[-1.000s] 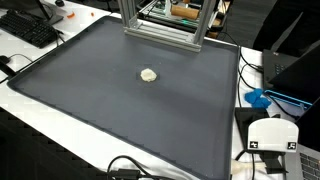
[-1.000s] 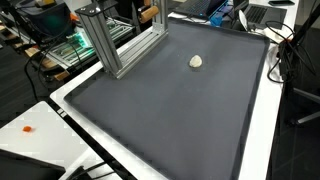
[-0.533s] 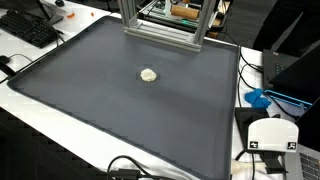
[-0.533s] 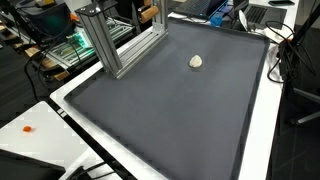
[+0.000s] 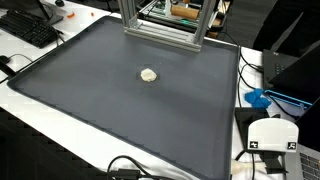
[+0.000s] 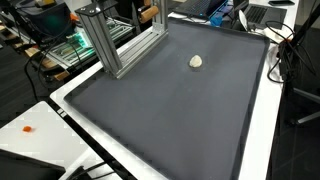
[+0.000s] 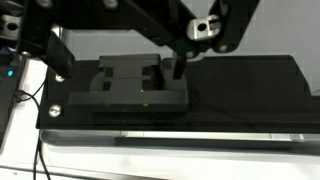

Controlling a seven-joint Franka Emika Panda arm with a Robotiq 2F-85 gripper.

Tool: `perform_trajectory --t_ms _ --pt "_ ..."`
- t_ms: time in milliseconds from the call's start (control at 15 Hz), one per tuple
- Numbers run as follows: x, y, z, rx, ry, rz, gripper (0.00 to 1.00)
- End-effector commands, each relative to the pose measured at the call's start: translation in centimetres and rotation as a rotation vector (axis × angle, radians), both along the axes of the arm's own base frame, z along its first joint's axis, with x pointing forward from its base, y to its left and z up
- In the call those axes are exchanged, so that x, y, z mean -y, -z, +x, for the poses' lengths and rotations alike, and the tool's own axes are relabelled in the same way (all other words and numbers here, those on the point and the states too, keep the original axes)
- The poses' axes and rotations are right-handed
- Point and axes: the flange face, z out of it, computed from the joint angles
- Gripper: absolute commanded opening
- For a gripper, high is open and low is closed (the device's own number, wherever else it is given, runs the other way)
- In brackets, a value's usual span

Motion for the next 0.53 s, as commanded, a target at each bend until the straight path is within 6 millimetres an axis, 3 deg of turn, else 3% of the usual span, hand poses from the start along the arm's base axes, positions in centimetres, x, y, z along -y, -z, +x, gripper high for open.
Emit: perform_trajectory --t_ms 0,467 --pt "0.0 1.3 -0.5 0.003 -0.025 -0.024 1.0" --pt "-0.4 2.4 -0.9 0.009 -0.032 -0.026 1.0"
